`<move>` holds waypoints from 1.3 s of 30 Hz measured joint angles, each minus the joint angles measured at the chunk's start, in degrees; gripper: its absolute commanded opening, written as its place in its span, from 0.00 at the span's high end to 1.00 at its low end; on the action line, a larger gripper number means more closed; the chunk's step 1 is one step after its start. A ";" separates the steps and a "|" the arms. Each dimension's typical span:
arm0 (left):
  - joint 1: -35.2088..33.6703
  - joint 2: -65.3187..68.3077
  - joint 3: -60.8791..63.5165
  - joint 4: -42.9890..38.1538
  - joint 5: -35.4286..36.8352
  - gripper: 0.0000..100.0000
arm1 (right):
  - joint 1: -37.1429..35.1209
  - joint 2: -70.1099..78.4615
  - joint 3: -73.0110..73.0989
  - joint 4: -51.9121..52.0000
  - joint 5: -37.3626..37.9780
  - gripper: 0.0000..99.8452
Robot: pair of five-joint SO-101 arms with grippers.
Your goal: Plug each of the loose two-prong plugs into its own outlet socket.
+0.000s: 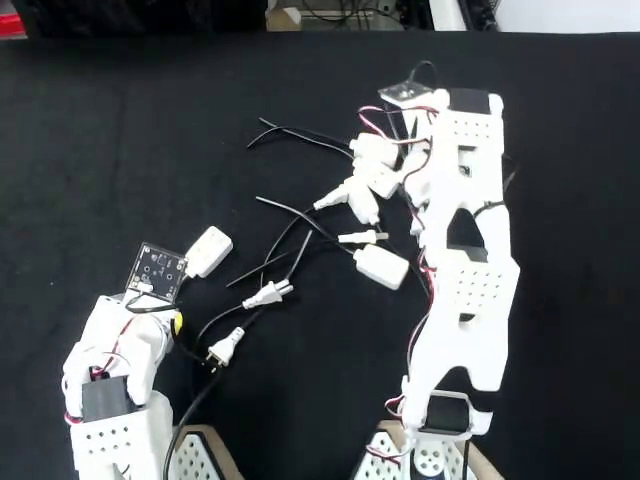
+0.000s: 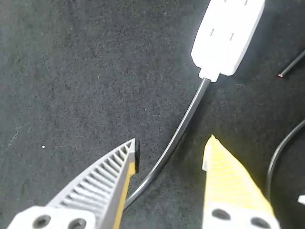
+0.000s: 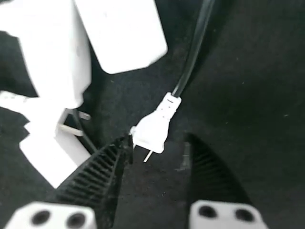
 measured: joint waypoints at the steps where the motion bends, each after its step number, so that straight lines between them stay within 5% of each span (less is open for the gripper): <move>1: 0.00 0.00 0.00 0.00 0.00 0.76 | 0.26 1.14 0.00 0.00 0.00 0.91; 17: 0.00 0.00 0.00 0.00 0.00 0.76 | 0.62 6.68 -3.34 0.18 -0.26 0.91; 39: 0.00 0.00 0.00 0.00 0.00 0.76 | -0.62 8.79 -5.80 0.18 -13.71 0.90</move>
